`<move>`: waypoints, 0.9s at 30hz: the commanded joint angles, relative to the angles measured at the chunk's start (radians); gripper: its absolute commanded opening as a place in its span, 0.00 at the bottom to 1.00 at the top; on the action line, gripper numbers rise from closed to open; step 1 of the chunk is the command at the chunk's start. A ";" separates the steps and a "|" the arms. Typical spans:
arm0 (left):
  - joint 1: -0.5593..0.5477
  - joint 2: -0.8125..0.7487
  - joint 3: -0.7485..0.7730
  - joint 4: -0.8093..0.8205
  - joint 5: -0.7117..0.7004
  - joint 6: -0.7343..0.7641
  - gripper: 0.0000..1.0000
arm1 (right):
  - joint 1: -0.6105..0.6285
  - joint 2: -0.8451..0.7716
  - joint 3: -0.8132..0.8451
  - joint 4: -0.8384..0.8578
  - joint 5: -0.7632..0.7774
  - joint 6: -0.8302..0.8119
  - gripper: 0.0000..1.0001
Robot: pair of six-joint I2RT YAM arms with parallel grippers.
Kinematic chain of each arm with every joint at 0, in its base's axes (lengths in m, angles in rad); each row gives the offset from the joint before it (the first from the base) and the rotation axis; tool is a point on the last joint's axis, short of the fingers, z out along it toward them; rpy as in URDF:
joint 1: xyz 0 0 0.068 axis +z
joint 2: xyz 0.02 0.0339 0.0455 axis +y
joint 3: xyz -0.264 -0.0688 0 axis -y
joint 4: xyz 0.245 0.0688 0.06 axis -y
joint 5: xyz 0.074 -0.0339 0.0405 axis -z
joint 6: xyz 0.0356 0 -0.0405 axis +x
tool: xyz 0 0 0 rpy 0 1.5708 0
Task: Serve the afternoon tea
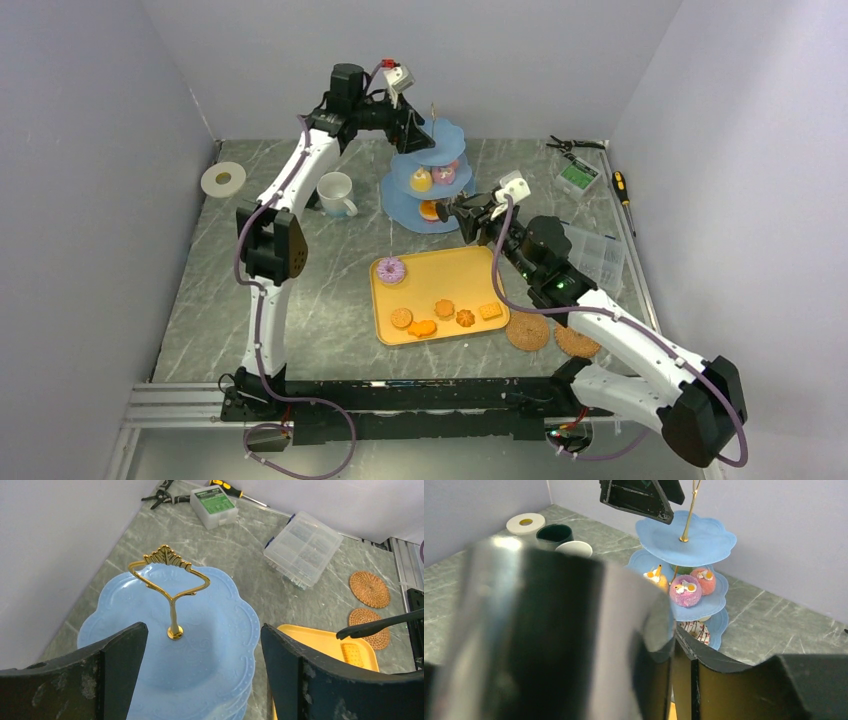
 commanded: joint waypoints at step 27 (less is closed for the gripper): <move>0.016 0.247 0.150 0.604 0.362 -0.308 0.63 | -0.003 -0.068 -0.019 -0.026 0.004 0.058 0.54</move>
